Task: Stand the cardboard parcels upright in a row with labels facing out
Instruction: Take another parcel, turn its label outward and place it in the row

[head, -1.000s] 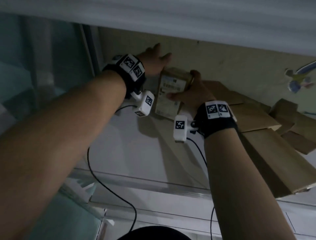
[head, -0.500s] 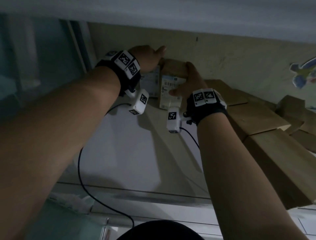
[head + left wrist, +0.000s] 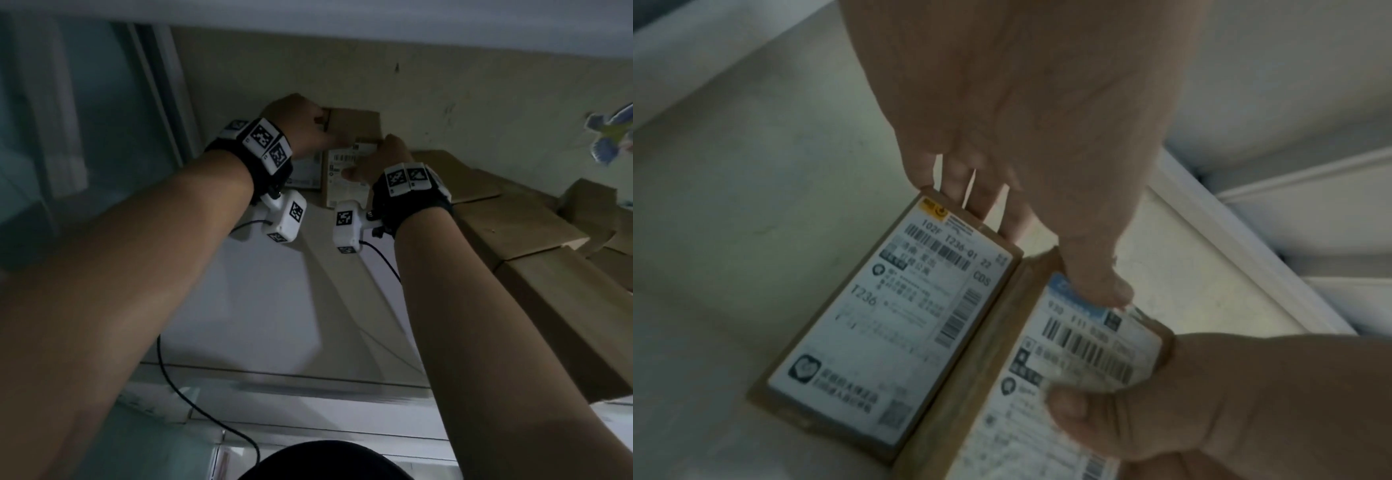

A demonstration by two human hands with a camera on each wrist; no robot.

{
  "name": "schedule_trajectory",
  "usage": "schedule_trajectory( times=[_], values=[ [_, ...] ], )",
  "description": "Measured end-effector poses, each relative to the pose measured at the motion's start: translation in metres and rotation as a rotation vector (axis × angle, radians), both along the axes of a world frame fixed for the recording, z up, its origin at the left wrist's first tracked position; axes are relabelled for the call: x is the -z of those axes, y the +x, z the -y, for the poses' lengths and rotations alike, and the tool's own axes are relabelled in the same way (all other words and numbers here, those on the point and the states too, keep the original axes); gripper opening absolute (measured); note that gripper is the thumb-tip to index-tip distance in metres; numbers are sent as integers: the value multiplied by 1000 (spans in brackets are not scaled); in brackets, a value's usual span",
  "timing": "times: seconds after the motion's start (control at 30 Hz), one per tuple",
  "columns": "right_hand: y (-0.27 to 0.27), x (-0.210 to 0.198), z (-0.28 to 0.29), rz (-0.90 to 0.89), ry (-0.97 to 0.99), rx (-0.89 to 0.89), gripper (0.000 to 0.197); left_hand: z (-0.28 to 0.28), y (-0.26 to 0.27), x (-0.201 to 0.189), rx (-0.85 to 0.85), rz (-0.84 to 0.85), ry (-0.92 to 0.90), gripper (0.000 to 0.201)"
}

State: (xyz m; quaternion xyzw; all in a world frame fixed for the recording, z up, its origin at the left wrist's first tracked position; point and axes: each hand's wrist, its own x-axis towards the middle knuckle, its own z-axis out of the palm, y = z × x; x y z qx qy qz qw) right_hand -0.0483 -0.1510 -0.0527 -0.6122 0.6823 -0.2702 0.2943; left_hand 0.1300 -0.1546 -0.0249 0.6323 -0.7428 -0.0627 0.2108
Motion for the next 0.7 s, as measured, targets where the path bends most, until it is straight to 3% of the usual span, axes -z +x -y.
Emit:
schedule_trajectory(
  times=[0.17,0.3,0.4,0.47,0.53,0.6,0.7],
  values=[
    [-4,-2,-23,48,14,-23,45,-5,-7,-5,-43,-17,65,64],
    [-8,-4,-45,134,-12,-52,48,-1,-6,-3,-10,-53,50,108],
    [-11,-5,-61,159,-29,-57,51,-16,-12,-13,-81,14,188,88],
    [-15,-5,-71,173,-40,-52,43,-19,-13,-15,-129,4,199,102],
    [-19,-5,-85,156,-43,-48,42,-25,-16,-15,-67,-60,206,110],
    [-25,-6,-94,144,-39,-40,43,-34,-22,-21,31,-131,293,86],
    [-33,-1,-106,184,-22,-9,60,-38,-32,-26,133,-234,332,81]
  ],
)
